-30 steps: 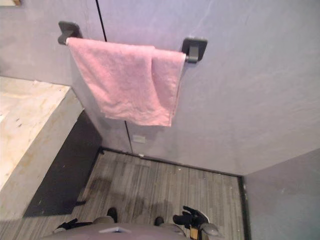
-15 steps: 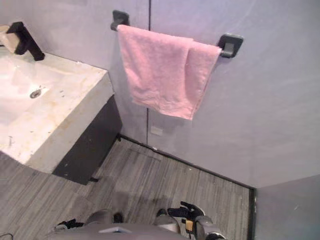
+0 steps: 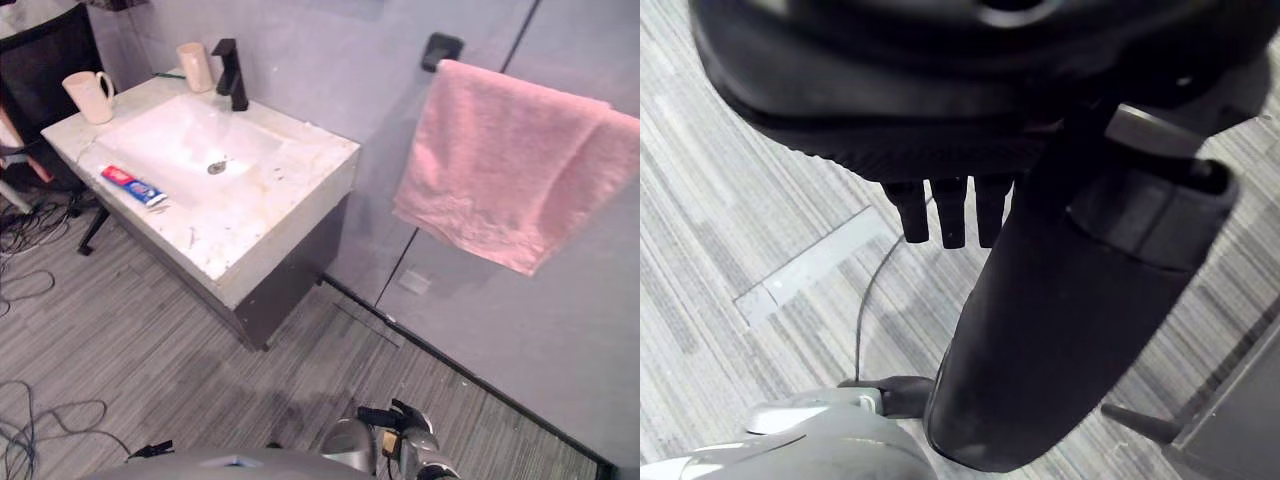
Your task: Organize the bathroom.
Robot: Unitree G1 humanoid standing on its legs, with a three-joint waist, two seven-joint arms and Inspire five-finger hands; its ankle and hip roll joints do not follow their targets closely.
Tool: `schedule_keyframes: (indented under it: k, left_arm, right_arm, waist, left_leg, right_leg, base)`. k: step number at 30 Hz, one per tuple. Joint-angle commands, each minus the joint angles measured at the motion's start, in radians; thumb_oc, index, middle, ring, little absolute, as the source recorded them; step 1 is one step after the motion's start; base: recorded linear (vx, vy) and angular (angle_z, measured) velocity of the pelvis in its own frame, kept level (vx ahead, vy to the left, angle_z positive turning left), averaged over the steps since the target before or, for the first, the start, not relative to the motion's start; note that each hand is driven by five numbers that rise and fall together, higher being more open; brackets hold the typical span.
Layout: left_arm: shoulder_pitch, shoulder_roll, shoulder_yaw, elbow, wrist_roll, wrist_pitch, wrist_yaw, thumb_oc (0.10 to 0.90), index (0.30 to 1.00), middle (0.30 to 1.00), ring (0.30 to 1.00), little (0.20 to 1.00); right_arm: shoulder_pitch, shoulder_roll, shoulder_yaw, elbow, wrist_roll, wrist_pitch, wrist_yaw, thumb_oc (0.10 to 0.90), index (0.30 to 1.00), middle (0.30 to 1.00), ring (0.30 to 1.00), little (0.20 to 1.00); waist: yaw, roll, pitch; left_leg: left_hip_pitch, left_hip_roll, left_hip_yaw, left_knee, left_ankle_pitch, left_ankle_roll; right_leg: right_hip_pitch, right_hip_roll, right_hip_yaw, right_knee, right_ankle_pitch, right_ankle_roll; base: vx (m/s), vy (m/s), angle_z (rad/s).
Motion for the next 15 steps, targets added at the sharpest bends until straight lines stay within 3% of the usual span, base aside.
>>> schedule_keyframes:
  k: [1,2,3,5,9,15]
  left_arm:
    - [-0.021,0.045,0.03,-0.029,0.006,-0.019,0.016,0.8,0.9,0.9,0.9,0.9]
    - [-0.021,0.05,0.029,-0.029,0.013,-0.021,0.012,0.8,0.9,0.9,0.9,0.9]
    - [-0.025,0.054,0.031,-0.027,0.023,-0.019,0.016,0.8,0.9,0.9,0.9,0.9]
    - [-0.03,0.056,0.028,-0.031,0.016,-0.01,0.03,0.8,0.9,0.9,0.9,0.9]
    - [-0.046,0.057,0.038,-0.037,0.023,-0.008,0.049,0.8,0.9,0.9,0.9,0.9]
    - [-0.047,0.042,0.051,-0.045,0.029,-0.023,0.045,0.8,0.9,0.9,0.9,0.9]
  right_arm:
    - [-0.019,0.007,0.013,0.044,0.027,0.001,-0.03,0.8,0.9,0.9,0.9,0.9]
    - [-0.017,0.009,0.011,0.045,0.034,-0.006,-0.036,0.8,0.9,0.9,0.9,0.9]
    - [-0.016,0.01,0.011,0.046,-0.015,-0.005,-0.008,0.8,0.9,0.9,0.9,0.9]
    - [-0.02,0.013,0.026,0.046,-0.081,-0.005,0.001,0.8,0.9,0.9,0.9,0.9]
    - [-0.016,0.021,0.068,0.05,-0.085,0.009,0.016,0.8,0.9,0.9,0.9,0.9]
    - [-0.021,0.021,0.089,0.058,-0.078,0.005,0.028,0.8,0.9,0.9,0.9,0.9]
  waist:
    - [0.008,-0.004,0.02]
    - [0.007,0.003,0.02]
    - [0.007,0.017,0.02]
    - [0.006,0.022,0.017]
    - [0.002,0.003,-0.002]
    - [0.014,-0.023,-0.018]
  left_leg:
    - [0.069,0.117,0.149,-0.001,-0.134,-0.115]
    - [0.061,0.121,0.151,-0.004,-0.123,-0.111]
    - [0.04,0.137,0.157,-0.005,-0.099,-0.105]
    - [0.02,0.144,0.158,-0.005,-0.082,-0.102]
    - [-0.02,0.128,0.148,-0.005,-0.059,-0.092]
    - [-0.033,0.092,0.113,0.009,-0.059,-0.082]
  right_leg:
    - [-0.073,-0.017,0.081,0.026,0.127,0.059]
    - [-0.075,0.009,0.087,0.052,0.103,0.051]
    - [-0.066,0.063,0.088,0.104,0.039,0.034]
    - [-0.049,0.123,0.09,0.118,-0.022,0.027]
    - [0.03,0.279,0.156,0.073,-0.117,-0.017]
    - [0.091,0.336,0.22,-0.019,-0.105,-0.041]
  base:
    - [-0.14,0.259,0.42]
    - [-0.13,0.217,0.56]
    - [-0.13,0.193,0.6]
    - [-0.1,0.126,0.48]
    - [-0.05,0.042,0.3]
    - [-0.03,-0.04,0.2]
